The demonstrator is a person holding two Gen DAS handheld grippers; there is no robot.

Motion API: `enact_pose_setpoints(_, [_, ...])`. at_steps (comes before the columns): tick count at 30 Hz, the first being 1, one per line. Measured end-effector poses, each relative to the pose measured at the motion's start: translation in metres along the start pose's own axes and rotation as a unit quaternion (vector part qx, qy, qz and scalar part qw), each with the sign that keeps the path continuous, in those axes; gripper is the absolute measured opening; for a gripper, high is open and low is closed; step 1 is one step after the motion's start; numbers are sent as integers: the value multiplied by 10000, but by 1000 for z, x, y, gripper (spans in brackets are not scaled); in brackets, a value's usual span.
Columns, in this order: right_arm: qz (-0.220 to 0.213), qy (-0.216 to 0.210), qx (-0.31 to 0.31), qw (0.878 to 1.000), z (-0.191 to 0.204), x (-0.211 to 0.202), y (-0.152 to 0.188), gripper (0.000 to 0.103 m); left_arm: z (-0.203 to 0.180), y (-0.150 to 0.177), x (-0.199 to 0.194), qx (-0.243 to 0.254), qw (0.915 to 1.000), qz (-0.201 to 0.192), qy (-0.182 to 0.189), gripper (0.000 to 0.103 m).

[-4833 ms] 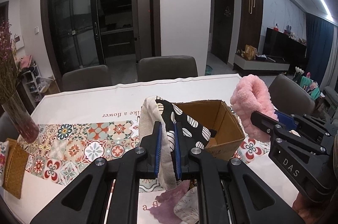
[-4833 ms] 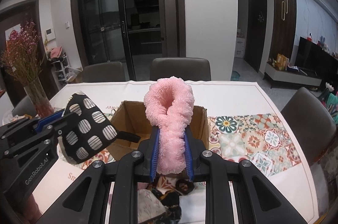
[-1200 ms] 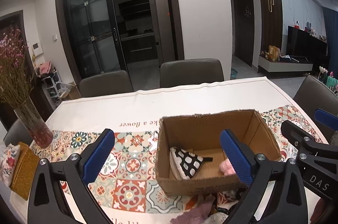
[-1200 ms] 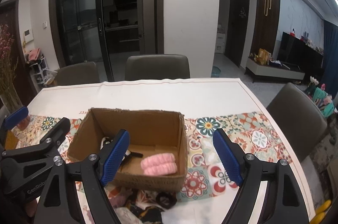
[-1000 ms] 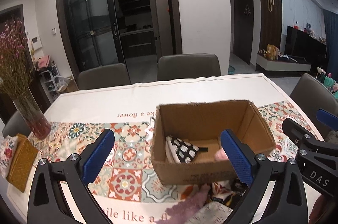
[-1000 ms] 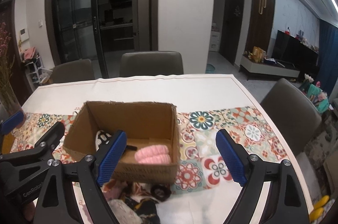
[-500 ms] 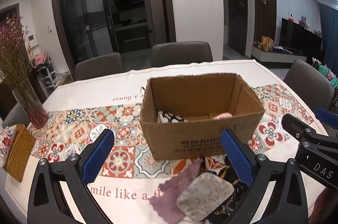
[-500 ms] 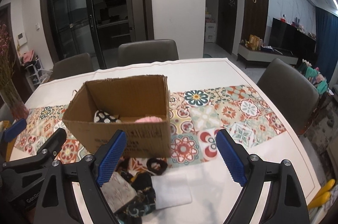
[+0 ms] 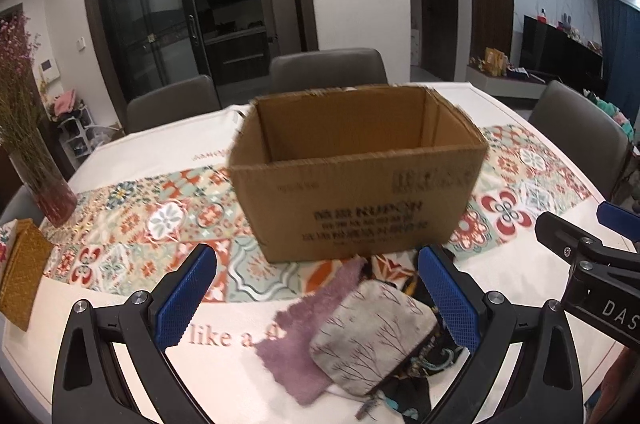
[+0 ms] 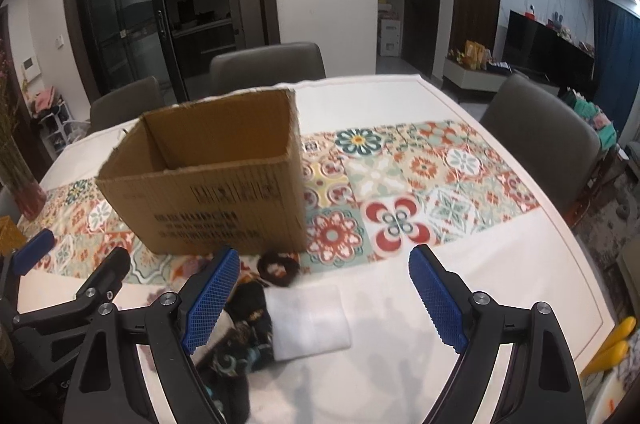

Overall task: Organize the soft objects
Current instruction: 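Move both tools back toward the remaining pile beside the box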

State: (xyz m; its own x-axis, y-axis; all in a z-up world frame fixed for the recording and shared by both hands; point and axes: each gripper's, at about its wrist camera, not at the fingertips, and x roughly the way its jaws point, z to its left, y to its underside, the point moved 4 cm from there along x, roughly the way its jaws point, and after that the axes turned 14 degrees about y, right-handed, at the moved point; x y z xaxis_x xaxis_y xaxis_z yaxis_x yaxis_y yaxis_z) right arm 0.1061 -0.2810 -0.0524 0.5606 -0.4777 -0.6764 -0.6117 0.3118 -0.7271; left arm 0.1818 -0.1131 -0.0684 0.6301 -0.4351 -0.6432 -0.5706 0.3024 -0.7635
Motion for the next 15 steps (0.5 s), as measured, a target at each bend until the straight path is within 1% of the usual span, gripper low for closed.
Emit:
enact_pose_setpoints(5, [160,78,68,9998,-13,9,15,87,-14,12,12,59,9998,152,101,103])
enact_pose_setpoints(15, [436,169,57,9989,-32,34,41,87,-36,31,37,209,9987,445,104,103])
